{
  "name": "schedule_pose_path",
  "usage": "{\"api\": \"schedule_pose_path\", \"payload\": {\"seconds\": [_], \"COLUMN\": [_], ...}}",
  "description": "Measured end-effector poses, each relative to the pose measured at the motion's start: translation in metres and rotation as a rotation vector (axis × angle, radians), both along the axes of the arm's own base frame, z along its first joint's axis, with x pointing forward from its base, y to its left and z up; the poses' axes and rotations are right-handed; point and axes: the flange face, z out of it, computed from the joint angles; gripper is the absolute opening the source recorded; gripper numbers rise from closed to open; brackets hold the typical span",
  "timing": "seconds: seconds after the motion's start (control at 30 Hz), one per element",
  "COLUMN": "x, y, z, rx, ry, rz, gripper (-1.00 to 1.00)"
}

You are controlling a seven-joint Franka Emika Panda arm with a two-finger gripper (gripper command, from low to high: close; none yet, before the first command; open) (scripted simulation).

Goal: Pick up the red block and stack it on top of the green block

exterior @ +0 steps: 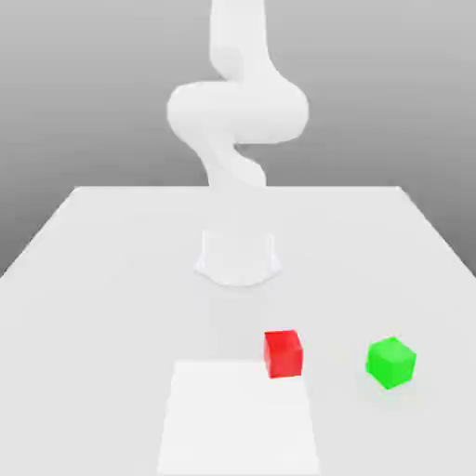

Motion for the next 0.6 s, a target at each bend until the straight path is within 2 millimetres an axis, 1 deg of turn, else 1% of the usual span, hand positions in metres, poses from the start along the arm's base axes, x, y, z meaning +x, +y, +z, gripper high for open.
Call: {"api": "schedule_pose_path", "payload": {"seconds": [0.07,0.13,0.23,0.3,0.4,0.47,0.53,0.6], "x": [0.019,0.032,0.039,0.035,0.018,-0.002,-0.028,-0.047], "y": [0.006,0.013,0.026,0.035,0.048,0.055,0.060,0.064], "z": [-0.050,-0.099,-0.174,-0.225,-0.300,-0.351,-0.403,-0.451], "rx": [0.008,0.012,0.010,0.004,-0.013,-0.030,-0.051,-0.067], "ry": [0.074,0.148,0.259,0.334,0.453,0.539,0.626,0.691], "rz": [0.014,0.029,0.052,0.067,0.091,0.107,0.123,0.136], "gripper": [0.00,0.00,0.00,0.00,0.00,0.00,0.00,0.00]}}
